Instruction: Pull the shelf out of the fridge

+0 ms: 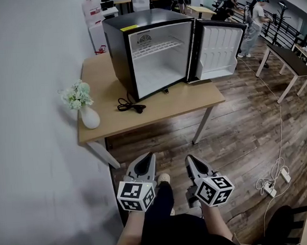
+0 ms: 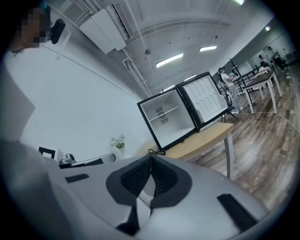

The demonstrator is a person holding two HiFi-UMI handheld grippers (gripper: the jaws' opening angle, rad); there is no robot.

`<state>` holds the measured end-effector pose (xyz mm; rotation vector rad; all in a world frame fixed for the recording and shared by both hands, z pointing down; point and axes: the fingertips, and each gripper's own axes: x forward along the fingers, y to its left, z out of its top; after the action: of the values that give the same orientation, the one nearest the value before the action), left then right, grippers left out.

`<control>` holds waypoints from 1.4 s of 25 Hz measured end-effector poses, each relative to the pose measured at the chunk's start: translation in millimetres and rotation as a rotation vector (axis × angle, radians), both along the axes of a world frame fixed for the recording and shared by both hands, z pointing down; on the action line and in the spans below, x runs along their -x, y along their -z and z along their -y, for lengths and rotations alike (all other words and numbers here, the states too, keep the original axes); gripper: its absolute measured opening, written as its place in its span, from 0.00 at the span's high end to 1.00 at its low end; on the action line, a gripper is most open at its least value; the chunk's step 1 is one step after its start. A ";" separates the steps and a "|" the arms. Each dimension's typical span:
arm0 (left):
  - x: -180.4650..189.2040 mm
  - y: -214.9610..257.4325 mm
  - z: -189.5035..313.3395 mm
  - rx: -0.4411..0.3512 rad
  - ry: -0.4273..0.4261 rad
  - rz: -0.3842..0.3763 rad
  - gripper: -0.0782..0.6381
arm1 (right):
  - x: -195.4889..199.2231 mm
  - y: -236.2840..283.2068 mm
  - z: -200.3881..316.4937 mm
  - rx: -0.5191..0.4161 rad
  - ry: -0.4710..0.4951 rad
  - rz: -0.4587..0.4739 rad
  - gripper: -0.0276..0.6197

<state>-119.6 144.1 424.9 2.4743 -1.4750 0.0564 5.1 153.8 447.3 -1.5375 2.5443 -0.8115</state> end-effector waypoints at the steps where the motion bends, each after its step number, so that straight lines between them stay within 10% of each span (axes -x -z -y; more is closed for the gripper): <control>1: -0.9 -1.2 4.5 0.002 -0.003 0.000 0.88 | -1.1 -0.6 3.6 0.001 -0.004 0.000 0.97; 35: -16.8 6.2 213.8 0.013 -0.026 -0.014 0.88 | -21.2 14.6 203.8 0.007 -0.040 0.000 0.97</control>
<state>-102.7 -69.7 418.7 2.4791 -1.4320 0.0531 26.3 -50.0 432.7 -1.5851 2.5053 -0.8169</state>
